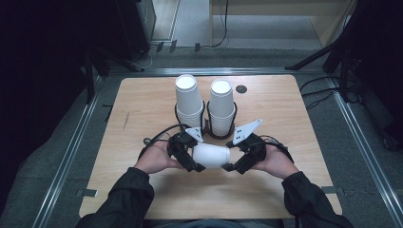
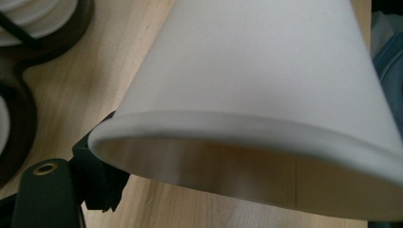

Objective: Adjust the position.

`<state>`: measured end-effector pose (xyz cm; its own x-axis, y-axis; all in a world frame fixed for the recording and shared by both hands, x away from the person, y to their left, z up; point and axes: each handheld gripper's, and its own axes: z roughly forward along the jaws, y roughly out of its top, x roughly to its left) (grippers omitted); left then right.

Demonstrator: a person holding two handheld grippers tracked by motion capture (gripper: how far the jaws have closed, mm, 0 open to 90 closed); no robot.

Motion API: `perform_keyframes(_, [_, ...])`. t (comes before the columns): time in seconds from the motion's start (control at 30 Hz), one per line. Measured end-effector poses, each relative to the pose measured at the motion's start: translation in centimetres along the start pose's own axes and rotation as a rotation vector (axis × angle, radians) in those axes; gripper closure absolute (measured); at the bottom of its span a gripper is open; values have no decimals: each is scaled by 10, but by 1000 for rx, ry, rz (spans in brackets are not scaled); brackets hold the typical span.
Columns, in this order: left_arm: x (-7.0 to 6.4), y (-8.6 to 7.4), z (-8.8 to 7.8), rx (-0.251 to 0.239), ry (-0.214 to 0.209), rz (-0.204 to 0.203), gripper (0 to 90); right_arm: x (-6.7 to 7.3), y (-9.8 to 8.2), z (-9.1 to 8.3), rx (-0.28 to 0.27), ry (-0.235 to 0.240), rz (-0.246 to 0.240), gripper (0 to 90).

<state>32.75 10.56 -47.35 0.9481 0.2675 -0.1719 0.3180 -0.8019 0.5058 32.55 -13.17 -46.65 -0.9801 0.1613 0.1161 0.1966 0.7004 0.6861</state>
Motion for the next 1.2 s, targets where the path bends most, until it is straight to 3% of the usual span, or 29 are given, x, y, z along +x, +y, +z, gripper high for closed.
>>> perform_keyframes(0.17, [-4, 5, 4, 4, -14, 28, 138, 3, 1, 6, 25, 7, -25, 157])
perform_keyframes(0.4, [-7, 7, 11, 28, -21, 27, 135, 6, 7, 25, 93, 26, -76, 159])
perform_keyframes(0.5, [-7, 7, 12, 38, -30, 32, 128, 10, 9, 29, 120, 18, -98, 231])
perform_keyframes(0.57, [-7, 7, 12, 39, -28, 33, 123, 10, 9, 28, 125, 12, -111, 235])
perform_keyframes(0.7, [-10, 8, 10, -7, -3, 53, 93, 11, 11, 23, 126, -10, -129, 239])
perform_keyframes(0.9, [-8, 3, 7, -47, -48, 72, 24, 13, 11, 19, 119, 1, -127, 236])
perform_keyframes(1.03, [-7, 0, 0, -87, -4, 58, 0, 10, 10, 16, 103, -3, -121, 235])
perform_keyframes(1.2, [-3, -3, -10, -147, -7, 25, 0, 6, 8, 9, 69, -21, -85, 232])
